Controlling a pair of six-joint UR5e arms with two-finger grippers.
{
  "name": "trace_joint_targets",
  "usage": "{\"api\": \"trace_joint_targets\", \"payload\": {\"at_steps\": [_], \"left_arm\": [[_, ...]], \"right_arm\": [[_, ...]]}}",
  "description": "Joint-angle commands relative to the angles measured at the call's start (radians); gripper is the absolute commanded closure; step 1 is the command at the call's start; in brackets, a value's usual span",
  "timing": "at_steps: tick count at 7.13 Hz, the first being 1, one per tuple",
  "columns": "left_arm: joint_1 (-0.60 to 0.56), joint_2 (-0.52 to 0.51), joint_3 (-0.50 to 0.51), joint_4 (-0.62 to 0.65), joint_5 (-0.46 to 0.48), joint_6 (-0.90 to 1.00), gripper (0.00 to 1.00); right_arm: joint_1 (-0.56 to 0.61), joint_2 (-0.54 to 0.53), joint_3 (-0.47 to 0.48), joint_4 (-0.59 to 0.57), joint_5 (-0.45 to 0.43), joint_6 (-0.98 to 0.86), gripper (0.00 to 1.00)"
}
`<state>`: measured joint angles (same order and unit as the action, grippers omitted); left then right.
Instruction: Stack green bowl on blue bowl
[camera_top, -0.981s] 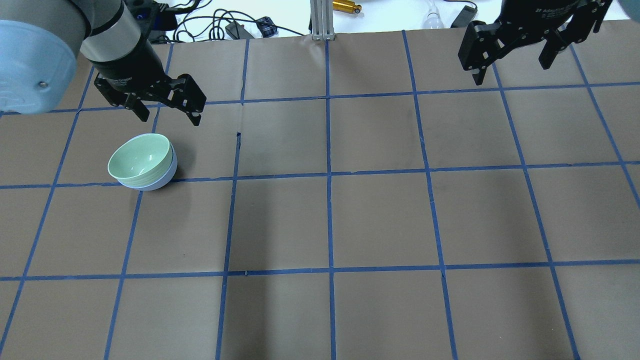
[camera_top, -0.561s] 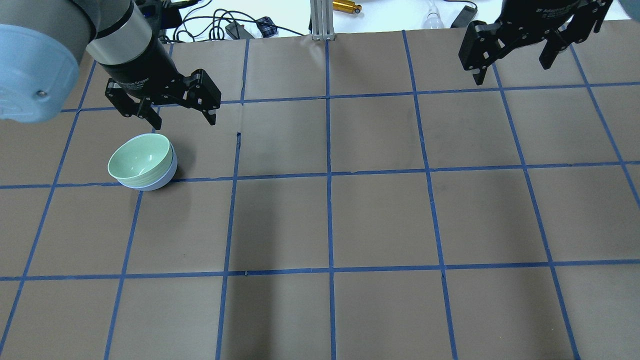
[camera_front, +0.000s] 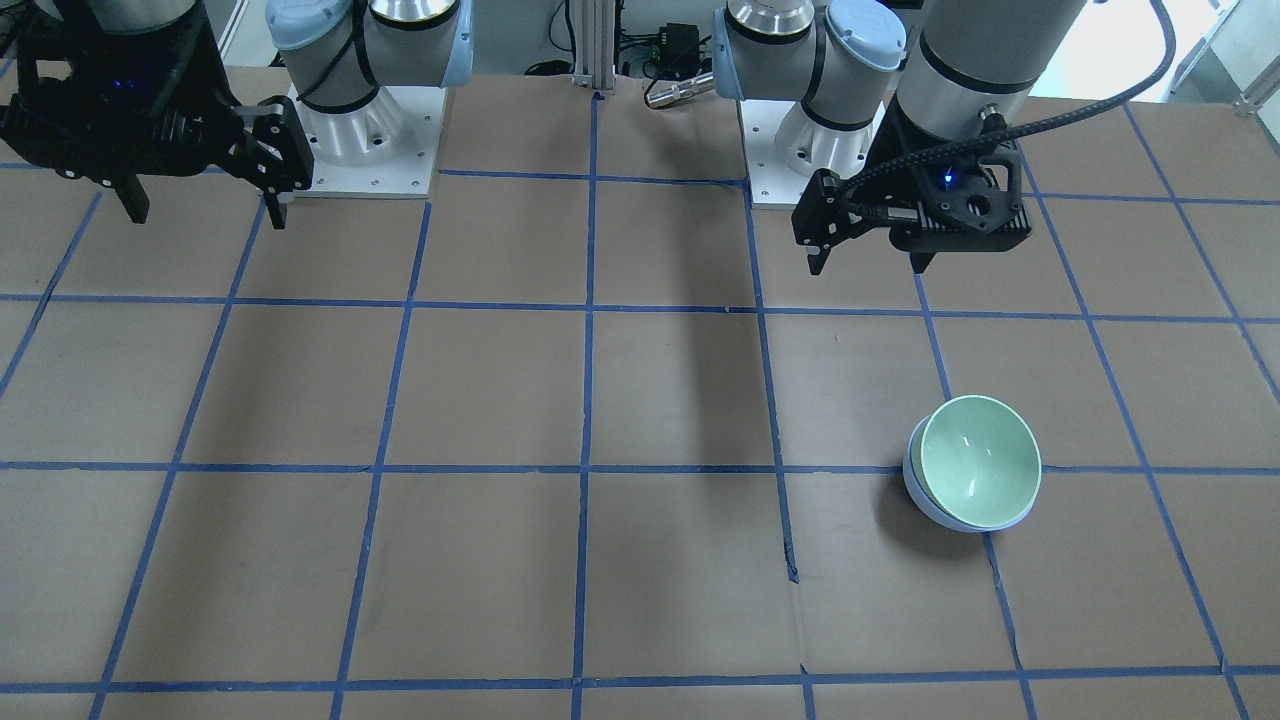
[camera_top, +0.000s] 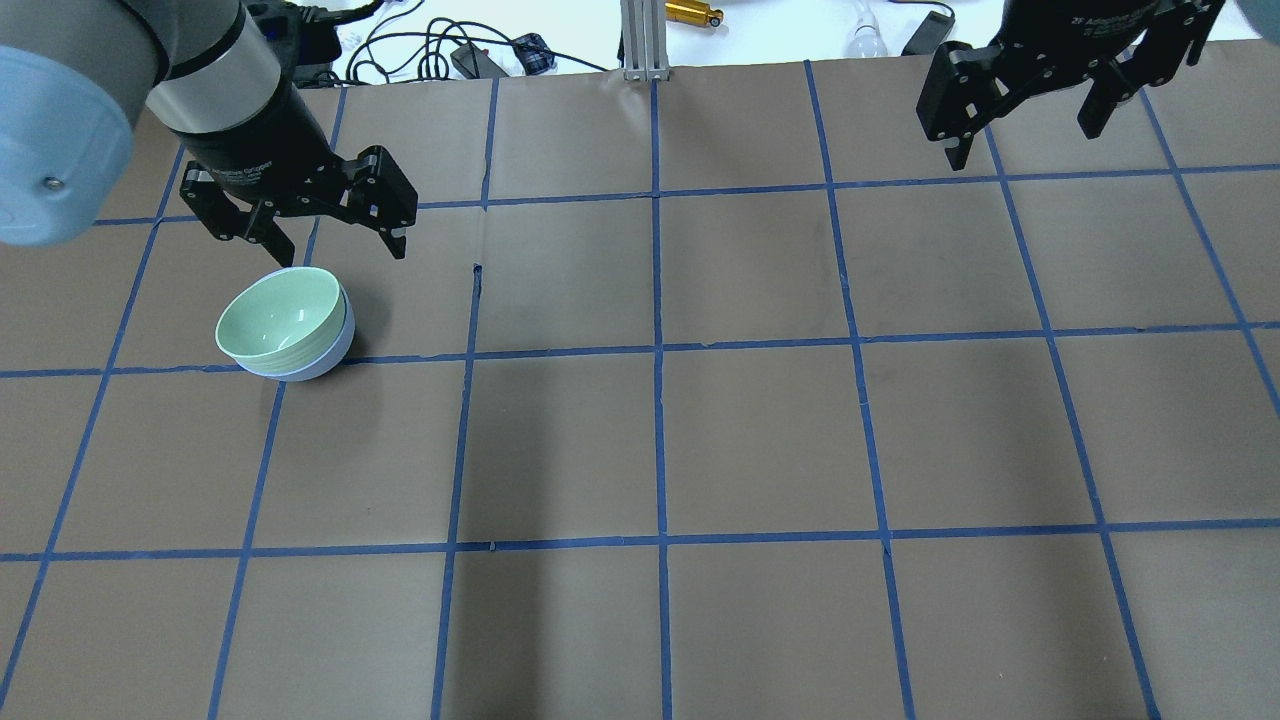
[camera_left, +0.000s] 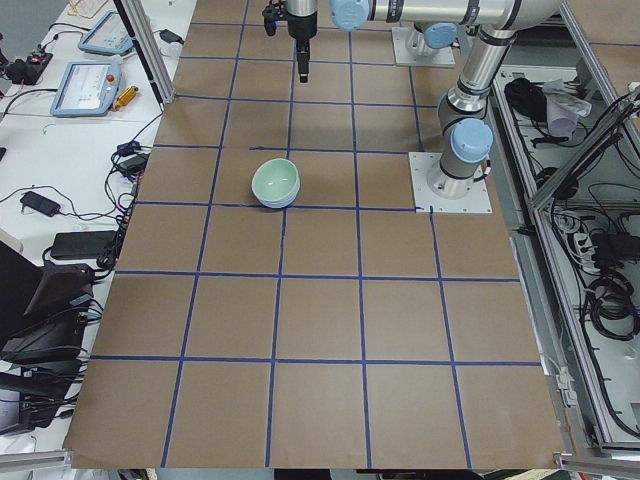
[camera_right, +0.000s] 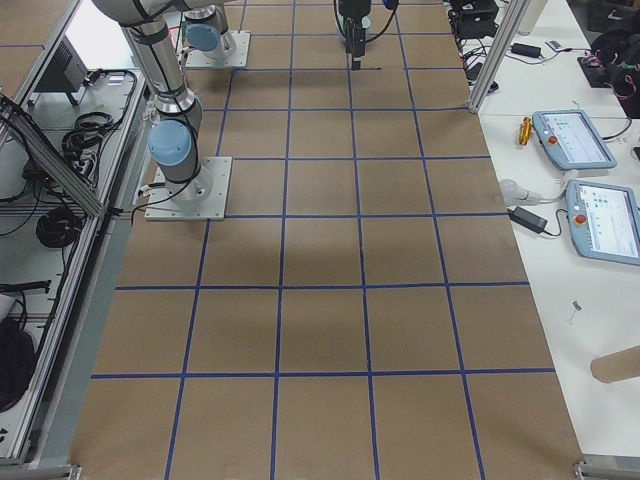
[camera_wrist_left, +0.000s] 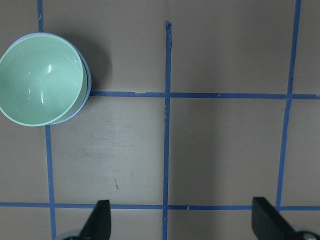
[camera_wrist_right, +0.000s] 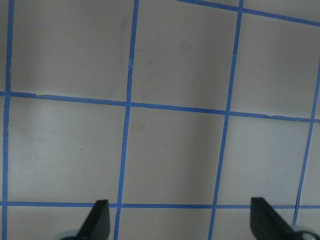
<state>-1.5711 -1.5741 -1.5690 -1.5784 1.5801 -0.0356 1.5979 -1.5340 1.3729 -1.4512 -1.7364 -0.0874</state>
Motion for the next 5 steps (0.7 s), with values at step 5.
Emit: {"api": "trace_joint_targets", "payload": {"at_steps": [5], "left_arm": [[0.000,0.005,-0.003,-0.011,-0.006,-0.001,0.00]], "right_arm": [[0.001,0.000,0.000,0.000,0.000,0.000,0.00]]}}
